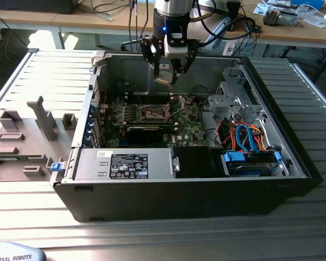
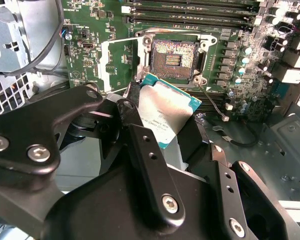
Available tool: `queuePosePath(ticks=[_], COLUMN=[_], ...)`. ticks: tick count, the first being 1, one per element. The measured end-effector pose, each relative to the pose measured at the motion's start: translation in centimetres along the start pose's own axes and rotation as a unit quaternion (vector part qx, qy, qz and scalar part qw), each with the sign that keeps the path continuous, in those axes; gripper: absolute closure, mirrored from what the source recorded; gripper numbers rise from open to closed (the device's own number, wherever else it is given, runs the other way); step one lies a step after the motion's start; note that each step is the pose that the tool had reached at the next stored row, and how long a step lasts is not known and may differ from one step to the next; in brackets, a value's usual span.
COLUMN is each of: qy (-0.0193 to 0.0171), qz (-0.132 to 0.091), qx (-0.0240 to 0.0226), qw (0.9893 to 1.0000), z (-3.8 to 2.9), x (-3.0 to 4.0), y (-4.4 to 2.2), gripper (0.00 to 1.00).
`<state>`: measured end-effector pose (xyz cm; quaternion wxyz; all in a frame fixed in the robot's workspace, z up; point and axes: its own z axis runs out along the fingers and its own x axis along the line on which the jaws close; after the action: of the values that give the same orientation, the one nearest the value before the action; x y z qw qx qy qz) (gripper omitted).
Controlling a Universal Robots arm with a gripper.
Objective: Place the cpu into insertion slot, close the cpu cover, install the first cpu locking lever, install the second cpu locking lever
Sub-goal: 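Place the cpu into insertion slot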
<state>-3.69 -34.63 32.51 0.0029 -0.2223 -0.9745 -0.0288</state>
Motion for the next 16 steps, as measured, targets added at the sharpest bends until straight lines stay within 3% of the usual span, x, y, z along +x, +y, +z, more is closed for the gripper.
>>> queuePosePath(ticks=[16], qy=[-0.0002], qz=[0.005], qx=[-0.0001], qw=[1.0], z=[0.0], x=[0.0], y=[0.0], gripper=[0.46])
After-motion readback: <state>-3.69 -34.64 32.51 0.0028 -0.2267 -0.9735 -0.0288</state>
